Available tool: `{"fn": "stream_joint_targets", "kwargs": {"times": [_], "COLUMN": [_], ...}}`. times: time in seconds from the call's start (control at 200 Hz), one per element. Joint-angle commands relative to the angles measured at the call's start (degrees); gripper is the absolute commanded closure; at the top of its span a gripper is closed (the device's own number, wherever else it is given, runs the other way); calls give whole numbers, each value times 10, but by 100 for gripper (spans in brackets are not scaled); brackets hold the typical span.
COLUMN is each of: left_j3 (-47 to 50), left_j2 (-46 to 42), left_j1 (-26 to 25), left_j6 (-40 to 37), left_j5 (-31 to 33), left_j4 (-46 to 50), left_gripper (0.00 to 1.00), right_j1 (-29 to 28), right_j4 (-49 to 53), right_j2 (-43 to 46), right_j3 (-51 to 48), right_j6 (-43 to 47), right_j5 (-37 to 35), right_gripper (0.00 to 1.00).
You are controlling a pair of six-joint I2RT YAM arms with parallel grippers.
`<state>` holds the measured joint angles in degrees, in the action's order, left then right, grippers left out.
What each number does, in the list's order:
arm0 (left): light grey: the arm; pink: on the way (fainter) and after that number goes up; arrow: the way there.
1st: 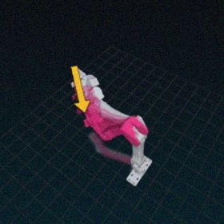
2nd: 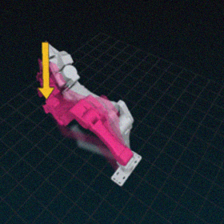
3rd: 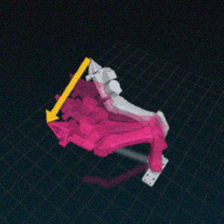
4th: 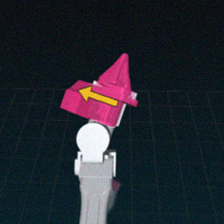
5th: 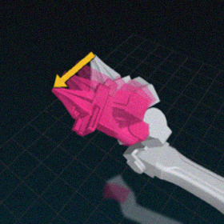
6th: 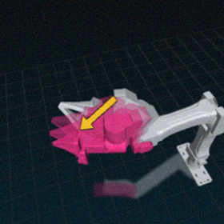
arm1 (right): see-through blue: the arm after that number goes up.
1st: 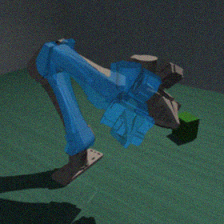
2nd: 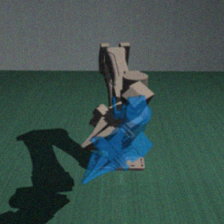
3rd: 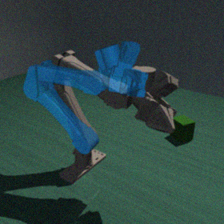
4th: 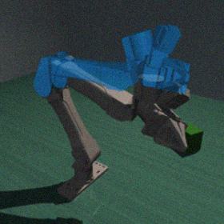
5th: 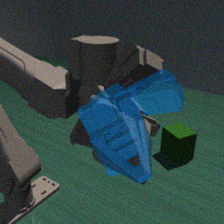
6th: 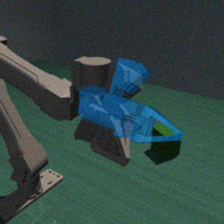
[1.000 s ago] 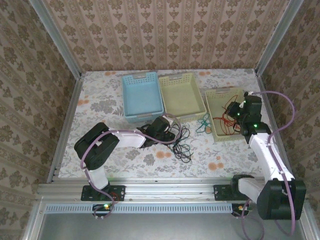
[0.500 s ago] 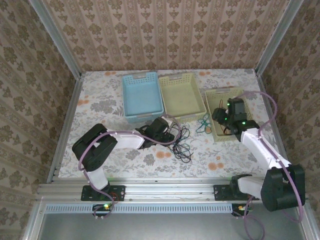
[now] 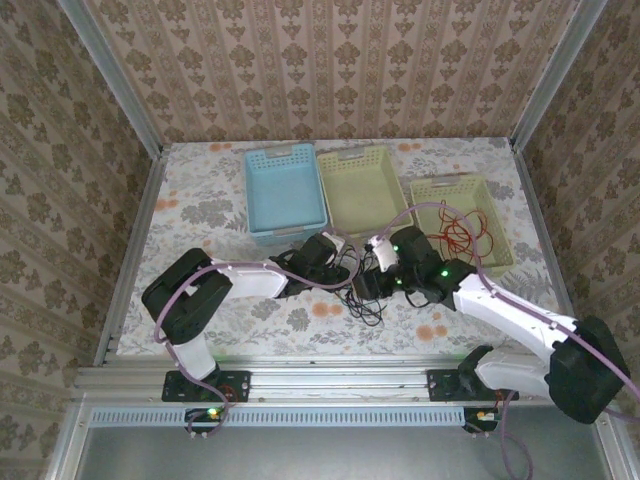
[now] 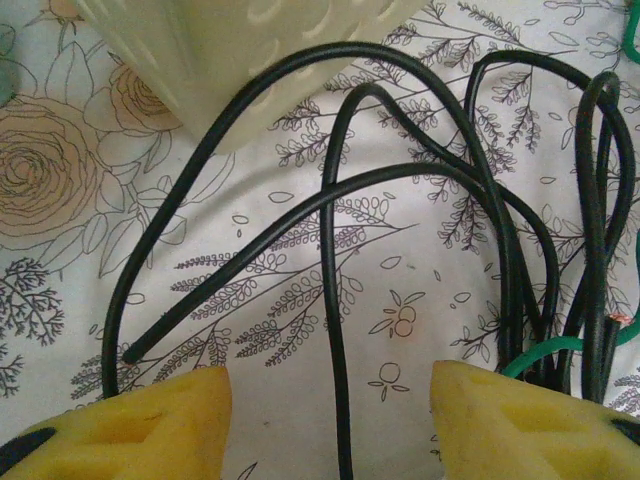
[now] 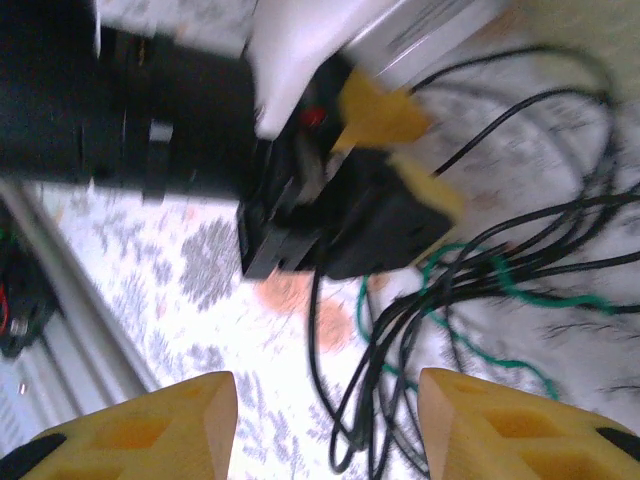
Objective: Untangle the cables
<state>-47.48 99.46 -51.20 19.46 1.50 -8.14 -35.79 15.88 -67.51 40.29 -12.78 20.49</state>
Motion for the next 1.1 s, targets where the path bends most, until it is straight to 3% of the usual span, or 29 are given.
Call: {"fn": "stream_joint_targets", "kwargs": {"times": [0.0,0.18,0.34,0.455,0.84,1.095], "left_j3": [7,8,11,12,-2,-3], "left_j2": [-22,-24,-29,-28,22,48], "left_j1": [7,8,8,7,8,8], "left_j6": [2,3,3,3,-6,-9], "left_j5": [-4,-8,-10,-10,-11,-9], "left_j4": [7,7,11,13,15,15], "left_gripper": [44,43,43,42,43,44], "right_j1": [-6,-6,-5,13,158,187], "right_j4": [42,21,-24,-45,-78,-93], "right_j2": [-34,-94,-101,-62,117,142], "right_j3": [20,35,32,19,35,88], "right_j6": [40,42,27,14,-82,-114], "right_j5": [30,12,-16,-30,-56,-28], "right_gripper": [48,53,88,99,100,100]}}
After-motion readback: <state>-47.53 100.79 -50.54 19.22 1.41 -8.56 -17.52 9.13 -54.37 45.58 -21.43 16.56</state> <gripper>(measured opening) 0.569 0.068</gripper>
